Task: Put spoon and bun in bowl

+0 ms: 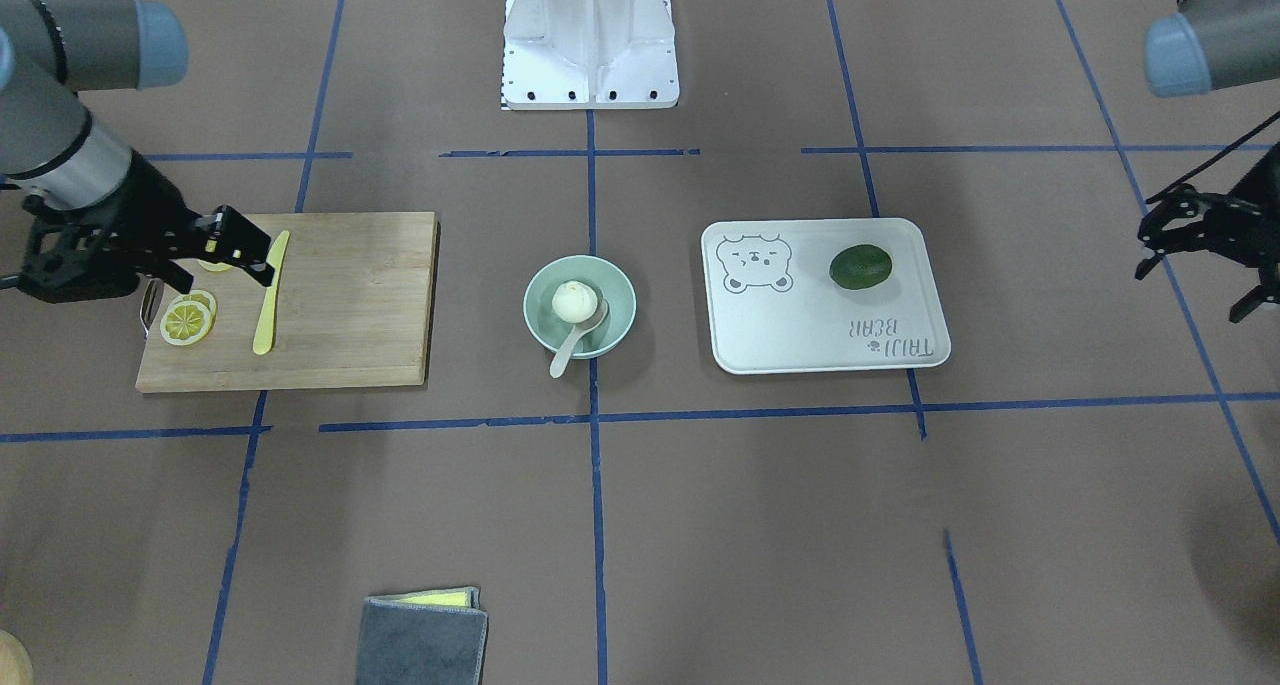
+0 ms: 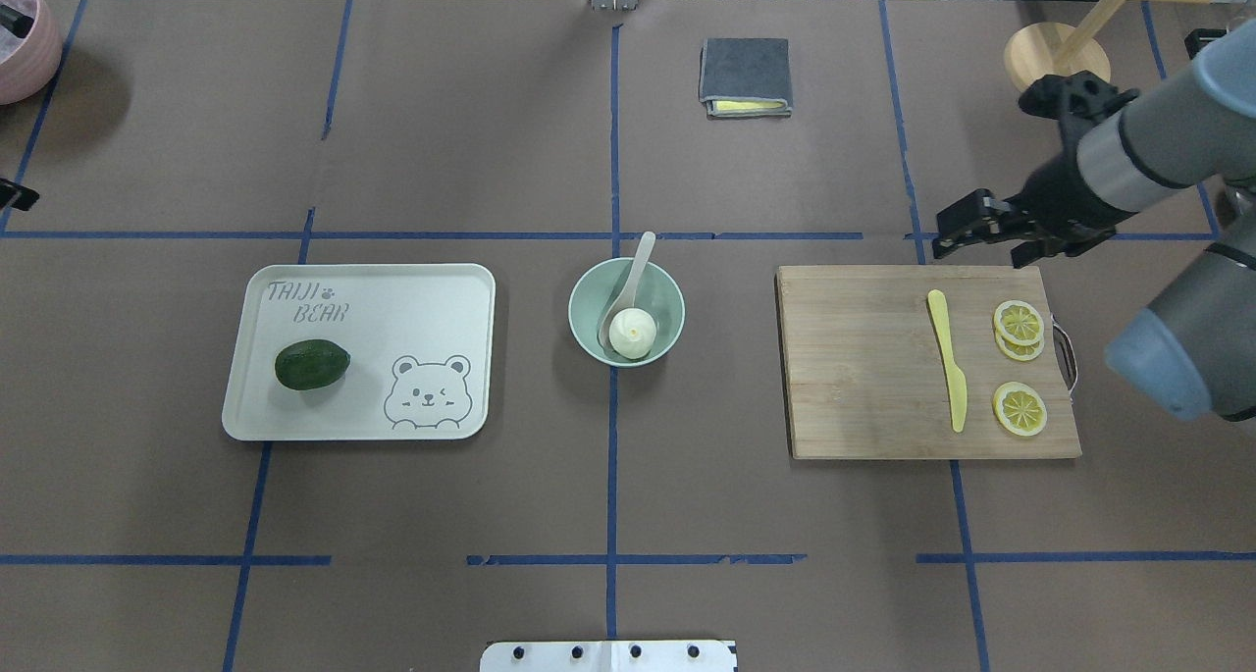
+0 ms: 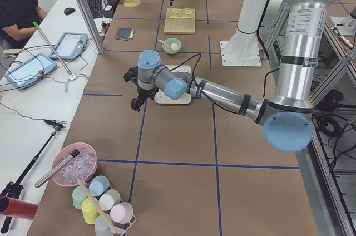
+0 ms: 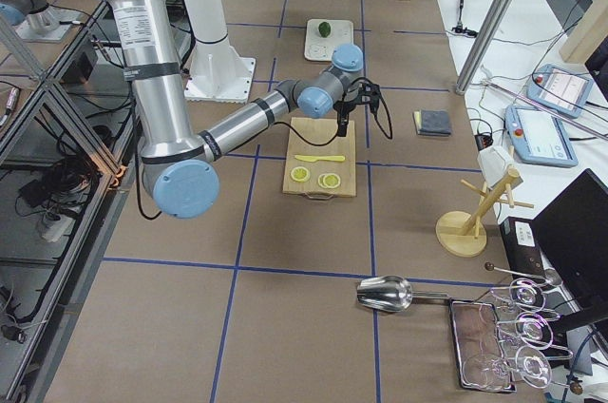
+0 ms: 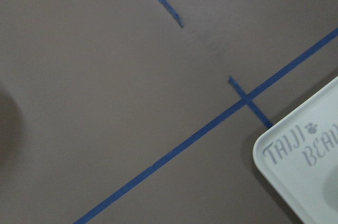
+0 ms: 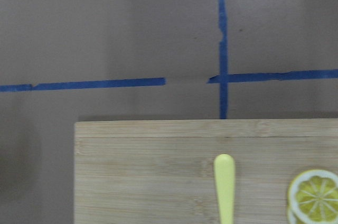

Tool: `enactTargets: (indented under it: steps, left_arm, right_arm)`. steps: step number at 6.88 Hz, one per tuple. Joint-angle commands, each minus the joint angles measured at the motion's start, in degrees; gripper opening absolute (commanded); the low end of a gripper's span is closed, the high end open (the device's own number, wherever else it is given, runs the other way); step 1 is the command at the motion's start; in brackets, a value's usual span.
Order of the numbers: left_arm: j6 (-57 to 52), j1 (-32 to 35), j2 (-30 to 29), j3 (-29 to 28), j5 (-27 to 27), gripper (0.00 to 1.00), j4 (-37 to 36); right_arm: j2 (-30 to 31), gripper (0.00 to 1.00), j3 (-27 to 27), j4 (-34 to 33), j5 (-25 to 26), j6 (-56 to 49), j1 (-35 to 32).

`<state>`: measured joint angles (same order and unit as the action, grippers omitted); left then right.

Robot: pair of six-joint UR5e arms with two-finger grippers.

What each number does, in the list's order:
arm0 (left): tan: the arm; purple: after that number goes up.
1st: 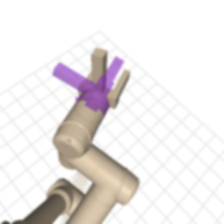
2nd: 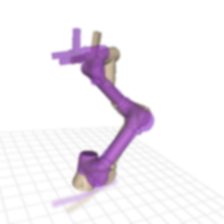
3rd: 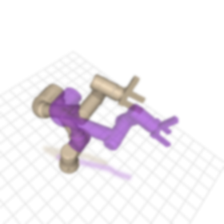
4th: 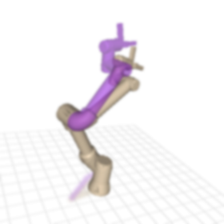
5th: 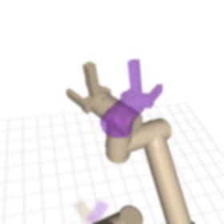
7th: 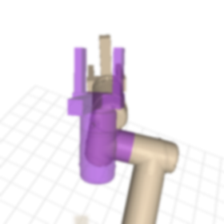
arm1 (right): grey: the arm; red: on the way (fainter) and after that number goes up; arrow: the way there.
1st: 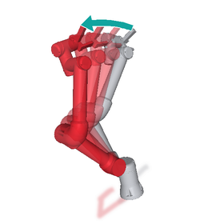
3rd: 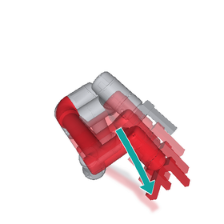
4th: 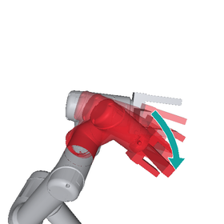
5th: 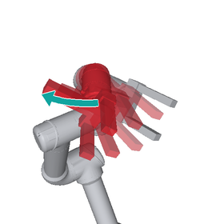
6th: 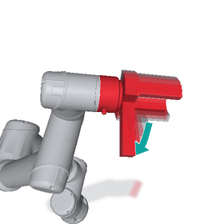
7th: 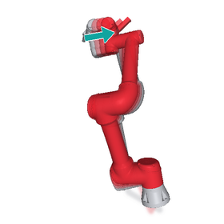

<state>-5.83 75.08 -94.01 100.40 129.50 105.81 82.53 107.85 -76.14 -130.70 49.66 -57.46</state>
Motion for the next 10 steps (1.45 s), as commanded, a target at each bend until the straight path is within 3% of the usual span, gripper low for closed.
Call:
enactTargets:
  steps: [1, 3, 5, 10]
  left_arm:
    - [-7.40, 7.85, 0.41, -1.96, 1.20, 0.99, -8.29]
    - [-8.75, 11.39, 0.67, -2.23, 4.35, 0.99, -17.10]
    - [-9.73, 11.40, 1.82, -2.14, 8.11, 1.00, -18.62]
    - [-2.17, 11.31, 1.90, -2.05, 8.14, 1.00, -16.87]
  right_arm:
    - [8.84, 1.00, -0.53, -0.15, -4.71, -18.11, -10.43]
    - [13.87, 1.00, -1.59, -3.29, -5.88, -33.06, -18.00]
    - [13.89, 1.00, -1.86, -15.65, -5.44, -50.46, -25.04]
    - [14.68, 1.00, -2.30, -16.24, -4.74, -51.50, -25.60]
